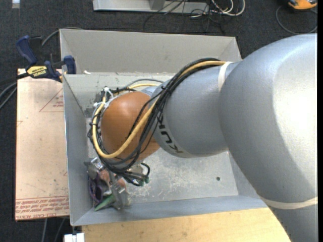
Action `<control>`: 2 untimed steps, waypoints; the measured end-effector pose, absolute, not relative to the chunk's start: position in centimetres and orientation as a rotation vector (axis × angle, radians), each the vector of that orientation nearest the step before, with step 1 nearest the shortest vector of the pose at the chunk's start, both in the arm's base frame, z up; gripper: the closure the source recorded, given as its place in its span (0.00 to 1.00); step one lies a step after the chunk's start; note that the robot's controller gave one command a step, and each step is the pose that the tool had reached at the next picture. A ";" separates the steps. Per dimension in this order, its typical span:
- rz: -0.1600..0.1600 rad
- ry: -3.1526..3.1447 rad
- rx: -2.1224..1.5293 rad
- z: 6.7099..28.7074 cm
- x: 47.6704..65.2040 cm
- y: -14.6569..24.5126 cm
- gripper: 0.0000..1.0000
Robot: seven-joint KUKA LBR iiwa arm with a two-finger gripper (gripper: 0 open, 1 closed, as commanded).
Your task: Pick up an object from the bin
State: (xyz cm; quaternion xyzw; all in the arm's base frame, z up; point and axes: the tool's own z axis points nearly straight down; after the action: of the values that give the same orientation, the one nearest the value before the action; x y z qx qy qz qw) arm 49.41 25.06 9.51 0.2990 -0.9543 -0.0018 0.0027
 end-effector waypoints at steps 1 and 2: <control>-0.007 -3.037 0.829 7.1 50.3 24.5 1.00; -0.007 -3.037 0.828 7.1 50.3 24.5 1.00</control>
Offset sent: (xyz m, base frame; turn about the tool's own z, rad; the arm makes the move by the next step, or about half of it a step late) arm 0.0000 0.0000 0.0000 0.0000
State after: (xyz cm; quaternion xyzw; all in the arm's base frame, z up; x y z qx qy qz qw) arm 50.26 24.48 7.15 0.2631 -0.9648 -0.0023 -0.0032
